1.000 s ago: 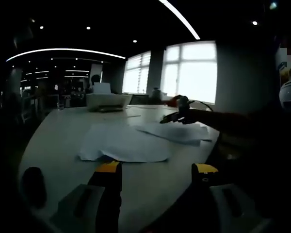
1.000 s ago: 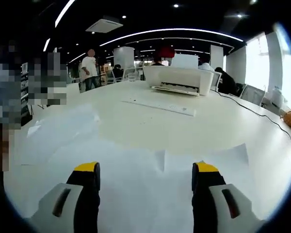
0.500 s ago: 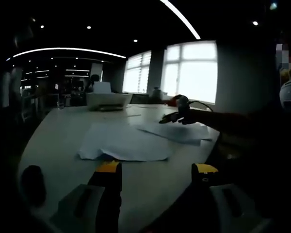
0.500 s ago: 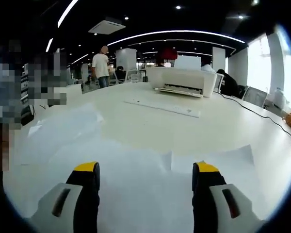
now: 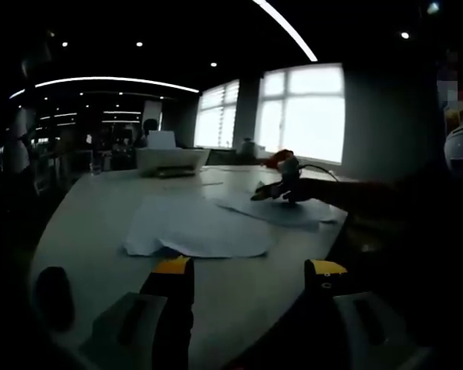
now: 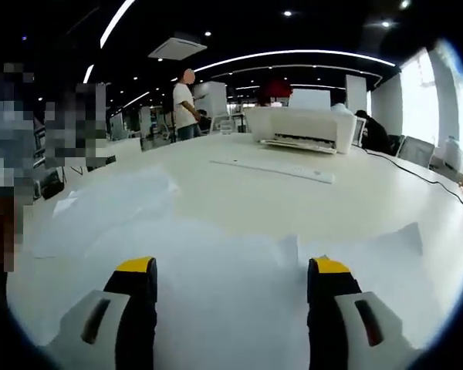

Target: Organize the stack of printing papers by aligning and flattening the scattered papers on the table

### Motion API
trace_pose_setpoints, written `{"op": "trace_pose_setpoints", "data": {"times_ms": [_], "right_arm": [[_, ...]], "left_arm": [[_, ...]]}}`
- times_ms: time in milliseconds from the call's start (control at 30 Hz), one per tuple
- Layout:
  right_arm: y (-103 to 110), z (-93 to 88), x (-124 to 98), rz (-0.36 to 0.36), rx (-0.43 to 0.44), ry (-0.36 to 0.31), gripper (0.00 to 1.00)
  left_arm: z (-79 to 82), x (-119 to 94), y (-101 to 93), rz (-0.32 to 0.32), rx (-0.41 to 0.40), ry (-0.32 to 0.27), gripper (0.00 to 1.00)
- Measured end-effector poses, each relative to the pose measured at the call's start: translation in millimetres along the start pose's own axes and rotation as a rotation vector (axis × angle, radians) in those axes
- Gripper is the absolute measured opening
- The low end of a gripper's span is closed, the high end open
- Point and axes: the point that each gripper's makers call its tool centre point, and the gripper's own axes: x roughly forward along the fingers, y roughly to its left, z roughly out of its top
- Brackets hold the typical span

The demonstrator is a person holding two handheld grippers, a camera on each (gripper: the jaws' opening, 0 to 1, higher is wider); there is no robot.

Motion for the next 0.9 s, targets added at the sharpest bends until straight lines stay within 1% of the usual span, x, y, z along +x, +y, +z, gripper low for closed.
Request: {"op": "trace_pose_setpoints", "data": {"times_ms": [67, 167, 300, 400, 467, 633, 833, 867, 900], "right_arm": [[-0.5, -1.8, 0.6, -0.004, -0.010, 0.006, 0.75], [-2.5, -4.8, 1.3, -0.012, -0.044, -0.005, 0.73], [-2.2, -5.4, 2.0, -0.004, -0.045, -0.039, 0.71], [1.5, -3.6, 2.5, 0.012, -0.052, -0.051, 0.67], [2.0, -3.3, 2.3, 0.012, -0.053, -0.054, 0.66], [6.9, -2.9, 1.5, 0.029, -0.056, -0.055, 0.56], [3.7, -1.9, 1.2, 0.014, -0.043, -0.056, 0.47], [2.8, -2.0, 0.6, 0.008, -0.040, -0.054, 0.43], [2.1, -2.3, 0.3, 0.005, -0.039, -0.051, 0.37]], "left_arm": [[-0.6, 1.0, -0.8, -0.001, 0.001, 0.004, 0.61], [0.4, 1.3, -1.9, -0.003, 0.002, 0.002, 0.61], [1.0, 1.5, -3.1, -0.005, 0.005, 0.001, 0.61], [0.7, 1.8, -5.3, -0.010, 0.007, 0.003, 0.61], [0.5, 1.4, -6.4, -0.013, 0.010, 0.003, 0.61], [-0.6, -0.9, -6.1, -0.010, 0.009, 0.002, 0.61], [-1.1, -0.7, -6.2, -0.013, 0.012, 0.006, 0.61], [-0.5, -0.4, -6.1, -0.015, 0.014, 0.004, 0.61], [-0.4, -0.4, -6.1, -0.015, 0.014, 0.004, 0.60]]}}
